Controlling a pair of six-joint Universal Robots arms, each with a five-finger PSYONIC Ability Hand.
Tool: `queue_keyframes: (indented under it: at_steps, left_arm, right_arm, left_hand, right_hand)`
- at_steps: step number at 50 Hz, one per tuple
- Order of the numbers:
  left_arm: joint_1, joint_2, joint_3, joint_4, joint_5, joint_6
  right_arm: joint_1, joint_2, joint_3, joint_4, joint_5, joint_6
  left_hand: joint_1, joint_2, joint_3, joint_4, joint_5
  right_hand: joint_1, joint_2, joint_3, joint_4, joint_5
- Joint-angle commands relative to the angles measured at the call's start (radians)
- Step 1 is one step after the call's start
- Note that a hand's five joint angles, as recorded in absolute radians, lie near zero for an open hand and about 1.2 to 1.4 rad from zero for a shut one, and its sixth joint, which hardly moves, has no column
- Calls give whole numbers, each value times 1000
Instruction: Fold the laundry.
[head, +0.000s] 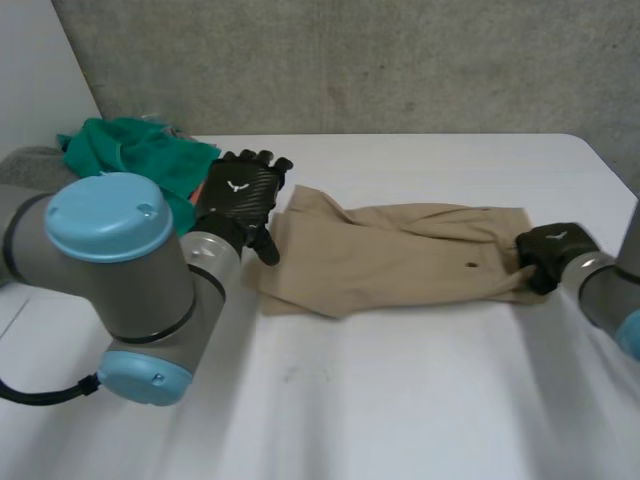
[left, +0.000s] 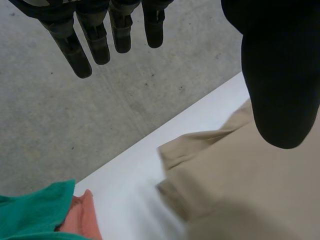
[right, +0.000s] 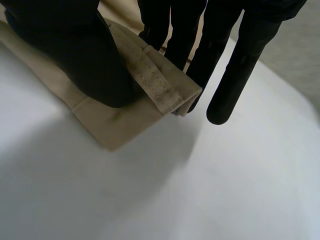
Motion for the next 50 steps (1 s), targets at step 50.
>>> queue_keyframes:
  at_steps: [50]
  left_arm:
    - [-161, -442, 598, -194, 101, -12]
  right_arm:
    - [161, -30, -145, 48, -220, 368]
  left_hand:
    - [-17, -27, -33, -30, -47]
  right_hand:
    - [-875, -995, -991, -1016, -958]
